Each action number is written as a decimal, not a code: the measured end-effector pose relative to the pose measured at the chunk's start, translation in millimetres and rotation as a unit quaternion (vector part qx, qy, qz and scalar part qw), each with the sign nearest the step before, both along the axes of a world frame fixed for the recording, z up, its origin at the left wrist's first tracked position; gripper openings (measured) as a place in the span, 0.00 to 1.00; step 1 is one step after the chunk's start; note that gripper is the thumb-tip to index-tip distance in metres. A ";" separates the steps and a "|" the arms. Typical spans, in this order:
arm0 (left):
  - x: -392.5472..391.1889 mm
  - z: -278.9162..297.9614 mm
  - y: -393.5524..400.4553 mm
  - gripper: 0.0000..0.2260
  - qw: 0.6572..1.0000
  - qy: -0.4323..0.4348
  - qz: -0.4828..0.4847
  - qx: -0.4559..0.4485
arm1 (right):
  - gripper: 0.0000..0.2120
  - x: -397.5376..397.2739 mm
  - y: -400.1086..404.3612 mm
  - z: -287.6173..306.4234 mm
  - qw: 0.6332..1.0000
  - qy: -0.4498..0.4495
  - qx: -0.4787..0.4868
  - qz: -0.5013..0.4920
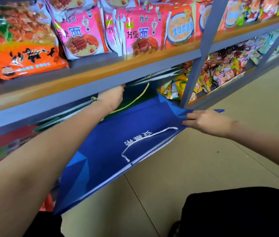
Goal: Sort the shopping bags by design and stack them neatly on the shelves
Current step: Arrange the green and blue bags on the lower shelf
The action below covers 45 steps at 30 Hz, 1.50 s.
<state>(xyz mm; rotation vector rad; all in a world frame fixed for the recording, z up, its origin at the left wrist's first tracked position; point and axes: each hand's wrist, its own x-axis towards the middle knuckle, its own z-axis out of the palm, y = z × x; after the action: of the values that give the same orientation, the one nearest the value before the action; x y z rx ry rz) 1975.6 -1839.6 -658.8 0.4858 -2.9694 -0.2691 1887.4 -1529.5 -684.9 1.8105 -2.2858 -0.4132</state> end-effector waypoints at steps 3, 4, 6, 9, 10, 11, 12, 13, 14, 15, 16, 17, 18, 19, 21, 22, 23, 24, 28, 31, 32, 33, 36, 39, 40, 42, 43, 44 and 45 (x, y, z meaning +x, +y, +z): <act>14.1 -5.8 8.9 0.13 0.998 -0.006 -0.019 -0.068 | 0.21 8.4 -22.1 -3.8 0.997 -0.002 0.061 -0.051; 21.1 -8.4 10.5 0.13 0.995 -0.002 -0.026 -0.091 | 0.22 11.6 -27.9 -7.4 0.995 -0.005 0.078 -0.064; 33.1 -10.3 15.4 0.13 0.992 0.011 -0.052 -0.117 | 0.23 11.9 -26.1 -12.5 0.994 -0.011 0.070 -0.080; 35.7 -0.9 32.6 0.12 0.985 0.047 -0.105 -0.126 | 0.21 5.6 -4.3 -10.3 0.995 -0.033 -0.002 -0.099; 32.7 3.9 40.6 0.12 0.983 0.051 -0.124 -0.126 | 0.18 6.6 -0.1 -7.7 0.995 -0.008 -0.012 -0.103; 29.7 8.4 48.4 0.12 0.981 0.051 -0.138 -0.124 | 0.14 8.7 1.5 -5.9 0.995 0.014 -0.031 -0.091; 28.1 11.2 55.4 0.12 0.980 0.044 -0.149 -0.121 | 0.09 12.5 -0.2 -3.4 0.995 0.042 -0.046 -0.079; 28.4 9.8 60.5 0.12 0.980 0.030 -0.156 -0.116 | 0.01 14.5 -3.0 -2.0 0.994 0.059 -0.077 -0.053; 29.7 5.1 62.3 0.13 0.981 0.016 -0.159 -0.106 | 0.06 16.7 -7.2 0.2 0.990 0.083 -0.107 -0.035; 32.8 -0.8 61.6 0.13 0.983 0.007 -0.160 -0.093 | 0.09 18.1 -11.5 0.4 0.985 0.109 -0.131 -0.007; 38.0 -8.1 59.1 0.14 0.984 -0.004 -0.158 -0.080 | 0.09 19.7 -15.5 3.5 0.981 0.125 -0.151 -0.006; 44.0 -15.1 56.1 0.14 0.985 -0.015 -0.156 -0.071 | 0.06 19.5 -19.5 5.3 0.976 0.131 -0.174 0.002; 49.5 -21.6 53.8 0.14 0.986 -0.020 -0.151 -0.067 | 0.08 22.2 -23.1 9.3 0.976 0.122 -0.177 -0.022; 54.3 -27.5 52.0 0.14 0.987 -0.023 -0.146 -0.068 | 0.16 21.7 -28.0 9.1 0.976 0.116 -0.177 -0.040; 63.0 -36.0 52.6 0.13 0.985 -0.029 -0.146 -0.083 | 0.31 22.0 -40.1 8.5 0.986 0.063 -0.130 -0.084; 66.4 -39.2 53.6 0.13 0.984 -0.032 -0.149 -0.091 | 0.34 22.6 -46.0 8.4 0.990 0.018 -0.104 -0.098; 70.4 -42.6 53.6 0.13 0.984 -0.035 -0.150 -0.094 | 0.35 22.6 -53.1 5.4 0.990 -0.030 -0.087 -0.107; 73.2 -44.6 53.8 0.13 0.983 -0.037 -0.151 -0.093 | 0.33 22.7 -57.1 4.7 0.987 -0.076 -0.065 -0.123; 86.1 -43.5 51.3 0.20 0.982 -0.064 -0.179 -0.014 | 0.23 18.3 -60.2 -5.4 0.981 -0.136 -0.058 -0.128; 96.0 -39.5 46.9 0.28 0.970 -0.130 -0.200 0.048 | 0.21 16.5 -59.4 -11.4 0.979 -0.151 -0.057 -0.123; 98.6 -41.1 42.9 0.31 0.967 -0.157 -0.197 0.046 | 0.21 15.9 -61.0 -11.1 0.977 -0.159 -0.062 -0.126; 100.5 -44.2 37.4 0.33 0.966 -0.176 -0.187 0.040 | 0.21 13.8 -63.3 -11.0 0.975 -0.169 -0.075 -0.127; 97.5 -51.6 17.7 0.32 0.972 -0.176 -0.152 0.040 | 0.20 0.5 -77.0 -11.2 0.967 -0.195 -0.097 -0.130; 90.7 -60.9 -4.2 0.29 0.975 -0.176 -0.133 0.029 | 0.21 -12.6 -103.4 -19.5 0.964 -0.216 -0.097 -0.123; 89.9 -66.9 -11.8 0.28 0.975 -0.181 -0.128 0.023 | 0.21 -16.4 -113.7 -25.7 0.964 -0.224 -0.082 -0.121; 88.3 -82.6 -22.9 0.29 0.974 -0.196 -0.117 0.011 | 0.24 -27.7 -132.6 -41.4 0.962 -0.239 -0.037 -0.128; 86.6 -91.9 -26.0 0.30 0.972 -0.204 -0.114 0.005 | 0.26 -35.0 -140.8 -49.3 0.959 -0.244 -0.010 -0.141; 84.1 -100.7 -27.3 0.31 0.971 -0.213 -0.112 -0.007 | 0.29 -42.4 -147.9 -55.9 0.956 -0.245 0.016 -0.158; 80.9 -108.8 -27.9 0.32 0.969 -0.222 -0.107 -0.023 | 0.31 -49.1 -153.3 -61.4 0.955 -0.238 0.040 -0.175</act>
<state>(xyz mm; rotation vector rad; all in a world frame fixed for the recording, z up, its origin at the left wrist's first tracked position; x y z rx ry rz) 2056.5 -1867.5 -767.6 0.2418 -3.4624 -0.1222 1838.4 -1682.8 -746.3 1.6789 -2.9778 -0.1221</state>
